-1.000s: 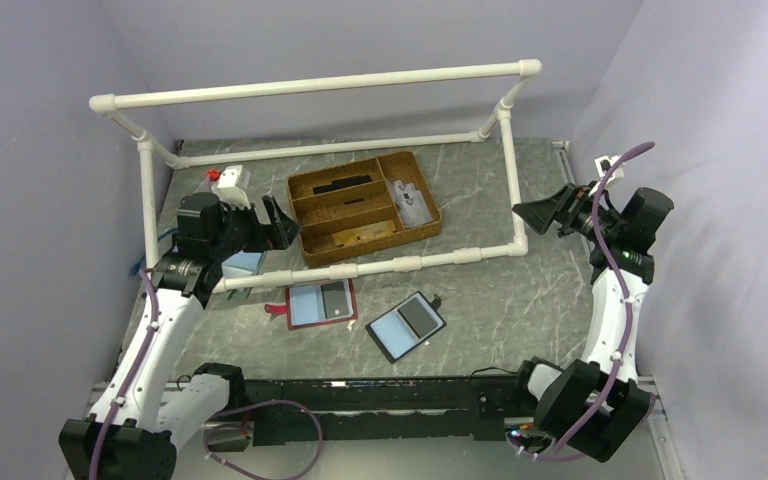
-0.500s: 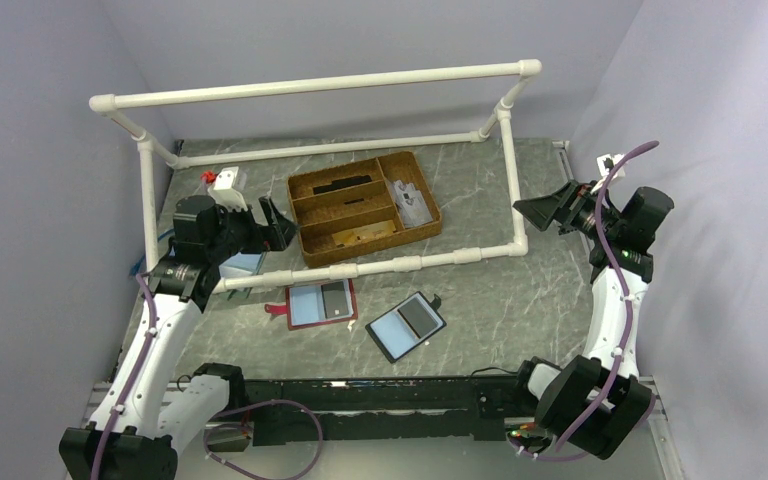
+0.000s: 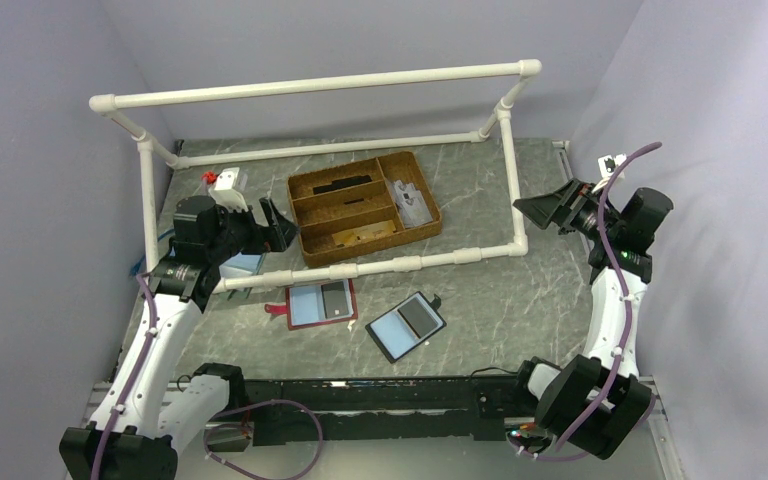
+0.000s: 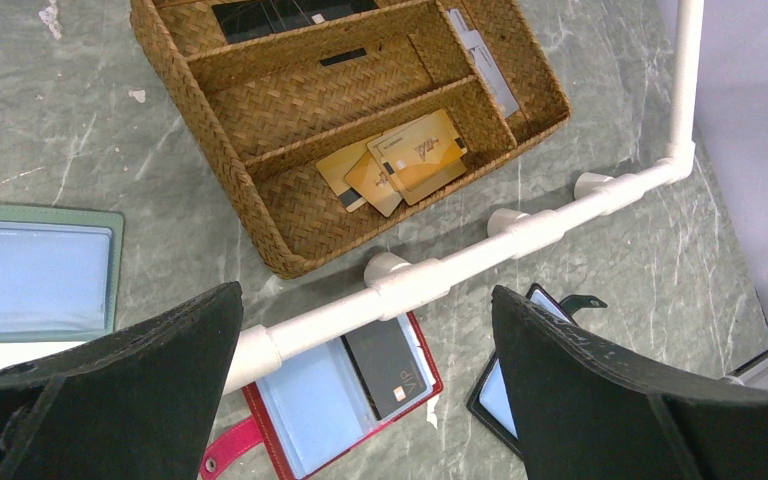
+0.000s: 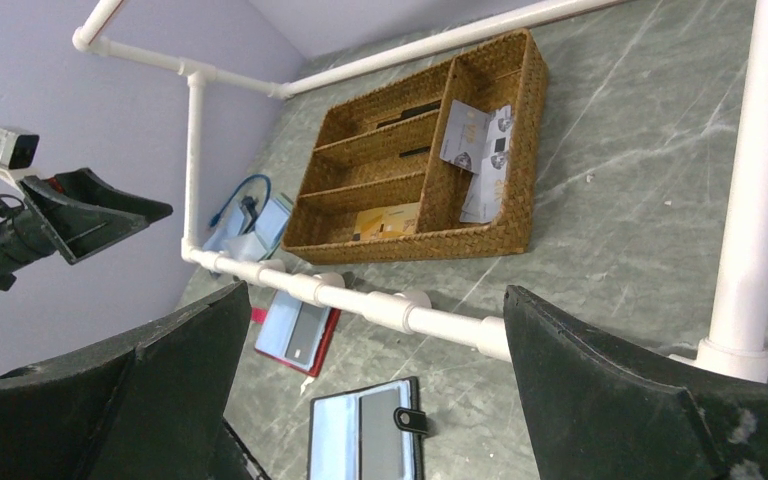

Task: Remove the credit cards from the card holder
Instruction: Reset both arms

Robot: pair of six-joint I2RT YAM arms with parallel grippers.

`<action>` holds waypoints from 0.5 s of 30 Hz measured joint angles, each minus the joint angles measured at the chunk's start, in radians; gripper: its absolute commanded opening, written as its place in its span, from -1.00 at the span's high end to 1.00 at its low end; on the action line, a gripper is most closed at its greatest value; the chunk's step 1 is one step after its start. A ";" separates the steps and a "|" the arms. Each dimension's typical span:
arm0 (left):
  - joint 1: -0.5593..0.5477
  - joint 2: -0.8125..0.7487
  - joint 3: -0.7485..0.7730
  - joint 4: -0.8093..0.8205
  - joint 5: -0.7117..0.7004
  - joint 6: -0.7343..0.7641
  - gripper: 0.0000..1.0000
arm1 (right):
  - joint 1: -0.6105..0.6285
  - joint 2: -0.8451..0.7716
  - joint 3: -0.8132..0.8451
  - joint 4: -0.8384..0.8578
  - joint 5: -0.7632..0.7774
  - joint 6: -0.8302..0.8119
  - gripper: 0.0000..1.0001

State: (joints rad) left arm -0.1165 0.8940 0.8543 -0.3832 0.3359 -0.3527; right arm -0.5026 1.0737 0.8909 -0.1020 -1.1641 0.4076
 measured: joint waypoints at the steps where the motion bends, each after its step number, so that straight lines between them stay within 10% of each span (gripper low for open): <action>1: 0.000 0.000 0.000 0.000 0.000 0.000 -0.99 | 0.000 0.000 -0.002 0.000 0.001 0.007 -0.99; 15: 0.007 0.000 -0.002 0.000 0.009 0.000 -0.99 | 0.000 0.019 -0.055 0.051 0.064 0.164 -0.99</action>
State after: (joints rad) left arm -0.1097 0.8940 0.8524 -0.3828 0.3447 -0.3527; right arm -0.5026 1.0927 0.8356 -0.0513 -1.1000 0.5716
